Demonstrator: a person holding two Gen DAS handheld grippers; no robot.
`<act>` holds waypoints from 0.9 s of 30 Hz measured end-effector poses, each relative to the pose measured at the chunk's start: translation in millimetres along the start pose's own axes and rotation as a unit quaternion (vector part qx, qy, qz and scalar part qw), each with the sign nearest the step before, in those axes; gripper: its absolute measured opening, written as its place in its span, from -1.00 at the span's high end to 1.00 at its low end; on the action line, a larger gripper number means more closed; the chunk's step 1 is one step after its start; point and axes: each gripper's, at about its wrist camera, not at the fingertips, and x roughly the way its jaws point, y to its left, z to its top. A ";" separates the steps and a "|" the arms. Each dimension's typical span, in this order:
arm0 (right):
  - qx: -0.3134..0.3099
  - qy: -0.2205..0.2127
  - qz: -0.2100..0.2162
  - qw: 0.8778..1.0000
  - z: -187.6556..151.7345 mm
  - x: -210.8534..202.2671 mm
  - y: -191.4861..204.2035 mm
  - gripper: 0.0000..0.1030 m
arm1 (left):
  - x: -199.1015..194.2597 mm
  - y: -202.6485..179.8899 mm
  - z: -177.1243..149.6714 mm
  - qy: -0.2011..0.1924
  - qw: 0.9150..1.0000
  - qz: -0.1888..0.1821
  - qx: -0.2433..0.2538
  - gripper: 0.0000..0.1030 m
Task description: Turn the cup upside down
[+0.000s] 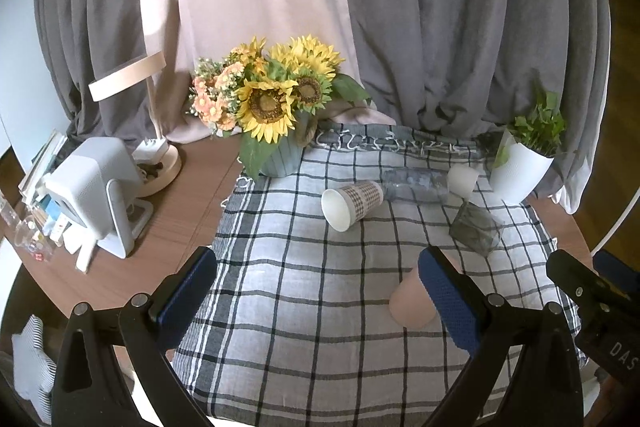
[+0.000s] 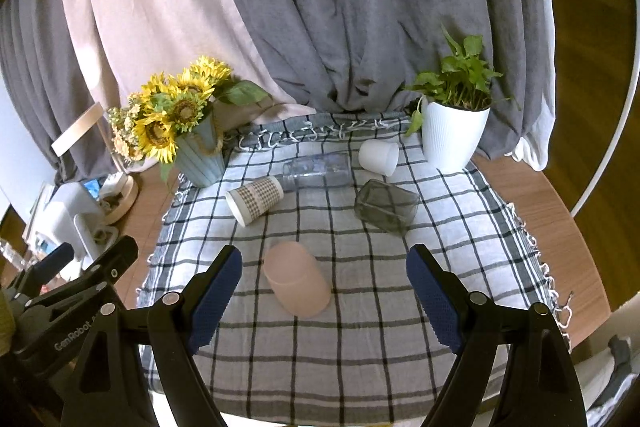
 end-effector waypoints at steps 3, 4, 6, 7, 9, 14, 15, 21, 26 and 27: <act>0.000 -0.001 -0.001 1.000 0.9 -1.1 1.2 -0.64 | 0.2 0.6 0.1 0.000 1.000 -0.001 0.000 -1.00; 0.000 0.000 -0.001 1.000 0.7 -0.8 1.1 -0.64 | 0.2 0.6 0.1 0.000 1.000 -0.001 0.000 -1.00; 0.000 0.001 -0.002 1.000 1.8 -0.7 1.0 -0.64 | 0.2 1.2 0.2 0.000 1.000 -0.001 -0.001 -1.00; 0.000 0.001 -0.002 1.000 1.7 -0.6 1.0 -0.64 | 0.5 2.0 0.4 -0.001 1.000 -0.001 -0.002 -1.00; -0.001 0.001 -0.002 1.000 1.5 -0.8 0.9 -0.64 | 0.7 2.4 0.9 -0.001 1.000 0.000 -0.003 -1.00; -0.001 0.002 -0.002 1.000 1.3 -0.7 1.2 -0.64 | 1.4 3.8 1.3 -0.002 1.000 0.001 -0.005 -1.00; 0.000 0.001 -0.002 1.000 1.2 -0.8 1.4 -0.64 | 1.9 4.0 1.4 -0.001 1.000 0.001 -0.005 -1.00; -0.001 0.005 -0.003 1.000 3.6 1.1 2.0 -0.64 | 2.7 3.6 2.3 0.001 1.000 0.003 -0.009 -1.00; -0.002 0.005 -0.003 1.000 3.5 1.2 1.9 -0.64 | 3.7 5.3 2.9 0.000 1.000 0.007 -0.009 -1.00; -0.002 0.005 -0.003 1.000 3.5 1.2 1.9 -0.64 | 4.0 5.3 3.2 0.000 1.000 0.008 -0.009 -1.00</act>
